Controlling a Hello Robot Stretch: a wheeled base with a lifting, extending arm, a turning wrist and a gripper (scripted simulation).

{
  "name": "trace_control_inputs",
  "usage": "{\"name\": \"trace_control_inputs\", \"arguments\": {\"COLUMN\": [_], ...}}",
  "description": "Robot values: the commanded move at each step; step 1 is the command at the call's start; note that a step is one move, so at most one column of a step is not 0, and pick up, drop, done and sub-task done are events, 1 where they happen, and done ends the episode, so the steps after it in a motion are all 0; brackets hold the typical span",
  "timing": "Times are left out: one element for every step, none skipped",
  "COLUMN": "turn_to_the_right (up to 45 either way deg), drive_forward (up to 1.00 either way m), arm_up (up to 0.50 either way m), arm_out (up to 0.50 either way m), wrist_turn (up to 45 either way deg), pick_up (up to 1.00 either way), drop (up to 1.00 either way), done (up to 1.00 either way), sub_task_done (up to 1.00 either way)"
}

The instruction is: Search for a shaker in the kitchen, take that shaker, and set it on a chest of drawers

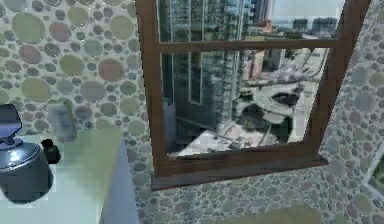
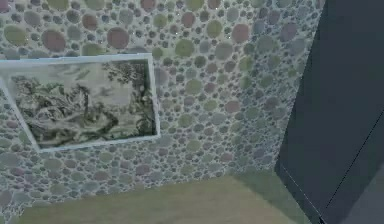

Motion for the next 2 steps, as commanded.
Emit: {"name": "trace_control_inputs", "arguments": {"turn_to_the_right": [-45.0, -45.0], "drive_forward": [0.0, 0.0], "arm_up": [0.0, 0.0], "arm_out": [0.0, 0.0], "wrist_turn": [0.0, 0.0], "pick_up": [0.0, 0.0], "drop": [0.0, 0.0], "done": [0.0, 0.0], "sub_task_done": [0.0, 0.0]}}
